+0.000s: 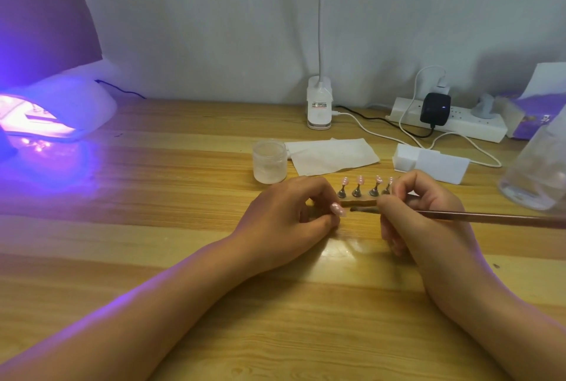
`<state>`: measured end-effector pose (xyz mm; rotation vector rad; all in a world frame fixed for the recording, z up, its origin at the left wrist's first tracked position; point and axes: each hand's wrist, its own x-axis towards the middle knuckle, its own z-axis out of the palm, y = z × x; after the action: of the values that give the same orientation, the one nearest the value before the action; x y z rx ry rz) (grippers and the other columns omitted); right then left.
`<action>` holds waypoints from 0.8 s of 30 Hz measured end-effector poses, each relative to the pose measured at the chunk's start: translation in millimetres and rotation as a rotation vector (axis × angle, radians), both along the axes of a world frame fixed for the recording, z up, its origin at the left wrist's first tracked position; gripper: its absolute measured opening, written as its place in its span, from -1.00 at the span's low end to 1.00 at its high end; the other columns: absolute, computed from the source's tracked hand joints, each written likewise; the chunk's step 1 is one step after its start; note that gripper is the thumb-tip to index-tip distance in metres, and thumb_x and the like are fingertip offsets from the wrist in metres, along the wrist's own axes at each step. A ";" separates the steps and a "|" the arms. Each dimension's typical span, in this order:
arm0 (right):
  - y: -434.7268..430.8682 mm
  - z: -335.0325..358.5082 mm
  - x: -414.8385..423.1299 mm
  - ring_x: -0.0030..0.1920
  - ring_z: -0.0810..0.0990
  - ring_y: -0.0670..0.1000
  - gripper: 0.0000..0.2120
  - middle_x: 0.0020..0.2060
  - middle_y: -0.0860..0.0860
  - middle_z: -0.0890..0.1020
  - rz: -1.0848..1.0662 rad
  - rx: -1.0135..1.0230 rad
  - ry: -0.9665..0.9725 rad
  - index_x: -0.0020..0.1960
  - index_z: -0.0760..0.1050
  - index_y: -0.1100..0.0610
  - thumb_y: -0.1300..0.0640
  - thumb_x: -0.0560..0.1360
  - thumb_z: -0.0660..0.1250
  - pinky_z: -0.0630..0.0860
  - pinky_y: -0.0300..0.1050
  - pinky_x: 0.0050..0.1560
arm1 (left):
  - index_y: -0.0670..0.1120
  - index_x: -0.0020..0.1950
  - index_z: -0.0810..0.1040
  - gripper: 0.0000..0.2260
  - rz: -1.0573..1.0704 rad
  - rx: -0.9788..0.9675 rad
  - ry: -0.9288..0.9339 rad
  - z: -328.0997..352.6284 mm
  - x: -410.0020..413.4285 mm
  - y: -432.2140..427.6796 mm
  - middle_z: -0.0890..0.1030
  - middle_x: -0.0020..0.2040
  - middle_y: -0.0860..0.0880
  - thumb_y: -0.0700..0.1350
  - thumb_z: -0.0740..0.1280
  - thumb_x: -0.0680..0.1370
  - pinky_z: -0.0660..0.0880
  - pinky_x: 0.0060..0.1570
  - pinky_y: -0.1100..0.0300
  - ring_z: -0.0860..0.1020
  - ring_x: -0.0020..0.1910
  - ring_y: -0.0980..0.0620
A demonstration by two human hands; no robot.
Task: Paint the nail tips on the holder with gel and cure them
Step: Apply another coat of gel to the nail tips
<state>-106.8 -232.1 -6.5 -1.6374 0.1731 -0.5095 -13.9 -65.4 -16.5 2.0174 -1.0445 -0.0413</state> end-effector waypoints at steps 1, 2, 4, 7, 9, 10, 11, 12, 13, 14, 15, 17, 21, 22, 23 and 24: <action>0.3 1.3 -0.6 -0.54 0.41 -0.06 -0.80 -0.52 0.04 0.53 0.015 0.042 -0.017 -0.24 0.40 0.07 0.19 0.47 0.41 0.33 -0.24 -0.56 | 0.07 -0.08 0.60 -0.92 -0.003 -0.004 0.007 -0.5 0.2 0.1 0.59 -0.13 0.16 -0.11 0.43 0.53 0.32 -0.30 0.31 0.45 -0.32 0.27; 1.2 2.8 -0.9 -0.52 0.42 -0.05 -0.81 -0.49 0.05 0.56 0.035 0.072 -0.031 -0.21 0.41 0.07 0.11 0.44 0.43 0.36 -0.24 -0.54 | 0.07 -0.08 0.59 -0.92 -0.005 -0.006 0.014 -0.9 0.6 0.1 0.60 -0.12 0.15 -0.12 0.43 0.53 0.34 -0.29 0.27 0.45 -0.32 0.23; 2.7 3.5 -1.2 -0.49 0.46 -0.05 -0.82 -0.42 0.07 0.61 0.080 0.078 -0.038 -0.16 0.44 0.03 0.00 0.39 0.42 0.41 -0.27 -0.51 | 0.08 -0.09 0.58 -0.90 -0.006 -0.012 0.028 -1.8 1.7 0.1 0.60 -0.12 0.14 -0.12 0.43 0.52 0.38 -0.29 0.20 0.46 -0.33 0.18; 1.5 0.4 0.1 -0.45 0.49 -0.09 -0.84 -0.38 0.01 0.61 0.101 -0.032 0.006 -0.23 0.46 -0.10 0.04 0.42 0.44 0.43 -0.27 -0.46 | 0.10 -0.11 0.56 -0.88 -0.010 -0.015 0.041 -1.7 2.2 0.3 0.60 -0.13 0.15 -0.11 0.44 0.52 0.39 -0.30 0.19 0.46 -0.34 0.17; -0.5 -1.8 1.3 -0.43 0.46 -0.12 -0.78 -0.41 -0.03 0.54 0.093 -0.109 0.042 -0.25 0.45 -0.08 0.14 0.46 0.43 0.41 -0.25 -0.46 | 0.08 -0.09 0.57 -0.90 -0.014 -0.009 0.037 -1.6 2.5 0.5 0.60 -0.13 0.15 -0.11 0.44 0.52 0.42 -0.31 0.16 0.47 -0.33 0.16; -0.9 -2.2 1.7 -0.44 0.44 -0.12 -0.79 -0.43 -0.03 0.51 0.088 -0.128 0.057 -0.27 0.44 -0.06 0.16 0.46 0.41 0.39 -0.24 -0.46 | 0.08 -0.08 0.58 -0.91 -0.015 -0.005 0.035 -1.6 2.8 0.7 0.60 -0.13 0.15 -0.11 0.44 0.52 0.43 -0.30 0.13 0.47 -0.32 0.15; -0.8 -2.5 2.0 -0.45 0.43 -0.12 -0.80 -0.44 -0.04 0.50 0.087 -0.130 0.066 -0.28 0.44 -0.05 0.13 0.46 0.39 0.38 -0.26 -0.47 | 0.08 -0.08 0.58 -0.91 -0.014 -0.003 0.033 -1.7 3.0 0.8 0.60 -0.13 0.15 -0.10 0.44 0.52 0.44 -0.30 0.12 0.48 -0.32 0.15; 0.1 -2.3 2.1 -0.47 0.42 -0.13 -0.81 -0.47 -0.04 0.50 0.085 -0.118 0.067 -0.28 0.44 -0.03 0.09 0.46 0.39 0.36 -0.29 -0.47 | 0.08 -0.09 0.58 -0.91 -0.015 -0.003 0.029 -1.9 3.3 1.0 0.59 -0.14 0.16 -0.11 0.44 0.52 0.43 -0.31 0.14 0.47 -0.32 0.15; 1.0 -2.3 2.0 -0.50 0.40 -0.13 -0.80 -0.48 -0.03 0.50 0.081 -0.104 0.060 -0.28 0.44 0.00 0.04 0.46 0.40 0.34 -0.31 -0.49 | 0.08 -0.10 0.57 -0.90 -0.016 -0.004 0.023 -2.0 3.4 0.9 0.58 -0.15 0.17 -0.11 0.44 0.52 0.41 -0.32 0.17 0.47 -0.33 0.15; 2.1 -2.0 1.6 -0.51 0.39 -0.12 -0.78 -0.50 -0.02 0.51 0.075 -0.093 0.052 -0.27 0.44 0.03 -0.03 0.46 0.39 0.33 -0.32 -0.50 | 0.08 -0.10 0.57 -0.89 -0.017 -0.006 0.017 -2.1 3.2 0.8 0.57 -0.17 0.18 -0.11 0.44 0.51 0.38 -0.32 0.20 0.46 -0.34 0.16; 3.0 -1.8 1.3 -0.52 0.38 -0.11 -0.75 -0.50 -0.02 0.51 0.070 -0.086 0.043 -0.25 0.44 0.06 -0.08 0.44 0.37 0.33 -0.31 -0.50 | 0.08 -0.11 0.57 -0.89 -0.017 -0.007 0.014 -2.1 3.0 0.7 0.56 -0.19 0.19 -0.12 0.45 0.51 0.36 -0.32 0.22 0.45 -0.34 0.16; 3.8 -0.5 0.4 -0.50 0.40 -0.11 -0.74 -0.48 -0.02 0.52 0.065 -0.074 0.024 -0.22 0.43 0.10 -0.08 0.41 0.37 0.34 -0.30 -0.51 | 0.08 -0.11 0.57 -0.89 -0.020 -0.011 0.020 -1.9 3.1 0.4 0.58 -0.17 0.17 -0.13 0.44 0.51 0.39 -0.32 0.17 0.45 -0.35 0.16; 3.7 -0.6 0.7 -0.48 0.42 -0.10 -0.76 -0.43 -0.01 0.54 0.080 -0.096 0.013 -0.19 0.42 0.12 -0.01 0.40 0.40 0.37 -0.28 -0.49 | 0.05 -0.10 0.58 -0.90 -0.029 -0.015 0.029 -1.6 3.4 0.2 0.61 -0.13 0.12 -0.14 0.44 0.51 0.46 -0.28 0.03 0.47 -0.34 0.12; 3.6 -0.9 0.8 -0.48 0.42 -0.11 -0.76 -0.43 -0.01 0.55 0.084 -0.110 0.016 -0.20 0.42 0.11 -0.02 0.40 0.41 0.37 -0.28 -0.48 | 0.05 -0.10 0.58 -0.90 -0.027 -0.015 0.025 -1.6 3.2 0.3 0.61 -0.13 0.12 -0.14 0.44 0.51 0.46 -0.28 0.03 0.46 -0.35 0.12; 3.1 -1.5 0.7 -0.47 0.43 -0.12 -0.76 -0.42 0.00 0.55 0.087 -0.123 0.018 -0.20 0.42 0.11 0.00 0.42 0.41 0.37 -0.28 -0.47 | 0.04 -0.10 0.58 -0.90 -0.024 -0.014 0.022 -1.5 3.0 0.1 0.61 -0.13 0.12 -0.14 0.45 0.50 0.45 -0.29 0.05 0.46 -0.35 0.13; 2.6 -2.2 0.9 -0.46 0.44 -0.13 -0.78 -0.41 0.00 0.56 0.089 -0.134 0.020 -0.20 0.42 0.11 0.02 0.45 0.41 0.38 -0.28 -0.46 | 0.04 -0.09 0.58 -0.91 -0.020 -0.013 0.016 -1.6 2.8 0.1 0.61 -0.13 0.12 -0.14 0.45 0.50 0.45 -0.29 0.06 0.45 -0.35 0.13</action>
<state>-105.9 -229.5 -8.7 -1.7731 0.0819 -0.4448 -11.1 -65.3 -18.1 1.9920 -1.0526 -0.0617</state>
